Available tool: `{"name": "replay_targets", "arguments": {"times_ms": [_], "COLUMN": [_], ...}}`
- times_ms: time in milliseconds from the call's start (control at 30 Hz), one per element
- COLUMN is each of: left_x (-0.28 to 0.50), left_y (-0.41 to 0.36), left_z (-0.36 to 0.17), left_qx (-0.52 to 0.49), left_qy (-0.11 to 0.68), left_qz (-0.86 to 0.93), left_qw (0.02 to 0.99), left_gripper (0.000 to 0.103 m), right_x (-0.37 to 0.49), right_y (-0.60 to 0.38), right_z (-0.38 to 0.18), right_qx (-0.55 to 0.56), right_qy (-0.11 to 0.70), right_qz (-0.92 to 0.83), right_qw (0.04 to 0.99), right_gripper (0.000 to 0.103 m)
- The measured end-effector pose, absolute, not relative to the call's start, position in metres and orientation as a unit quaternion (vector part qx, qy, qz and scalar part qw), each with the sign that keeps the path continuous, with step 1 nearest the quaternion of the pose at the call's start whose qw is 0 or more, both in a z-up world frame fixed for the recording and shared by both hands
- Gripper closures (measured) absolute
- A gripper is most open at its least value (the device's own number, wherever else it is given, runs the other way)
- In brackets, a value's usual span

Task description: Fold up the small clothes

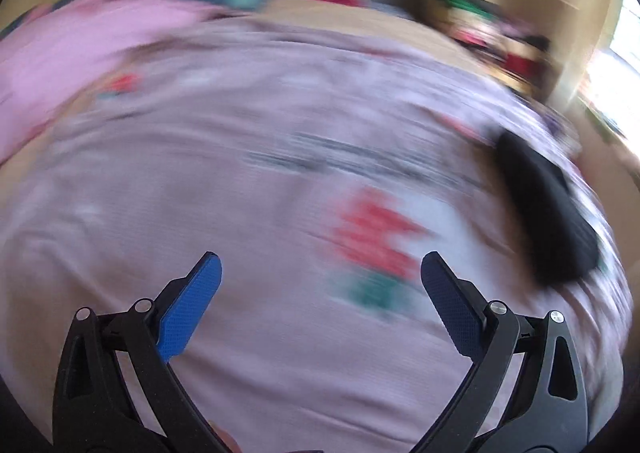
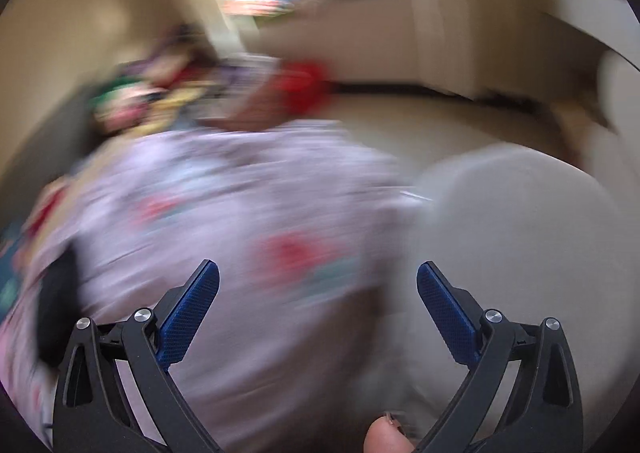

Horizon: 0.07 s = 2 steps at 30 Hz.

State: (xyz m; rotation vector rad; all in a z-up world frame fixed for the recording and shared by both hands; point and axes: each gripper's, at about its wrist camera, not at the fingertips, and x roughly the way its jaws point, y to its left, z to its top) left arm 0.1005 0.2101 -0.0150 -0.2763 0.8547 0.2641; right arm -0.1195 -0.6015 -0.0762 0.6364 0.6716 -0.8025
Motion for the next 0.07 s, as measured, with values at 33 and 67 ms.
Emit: {"name": "replay_targets", "arguments": {"times_ms": [33,67], "left_x": [0.101,0.102], "left_y": [0.234,0.272], "left_z": [-0.015,-0.016], "left_qx": [-0.138,-0.141], "left_qy": [0.406,0.399], "left_qz": [0.159,0.212], "left_qw": [0.889,0.881], "left_gripper": [0.009,0.009], "right_x": [-0.128,-0.138], "right_y": [-0.631,-0.658], "right_z": [-0.088,-0.098], "right_qx": [0.300,0.298], "right_qy": [0.327,0.334], "right_qz": [-0.415,-0.456], "right_qw": [0.794,0.770], "right_gripper": [0.004,0.004]}}
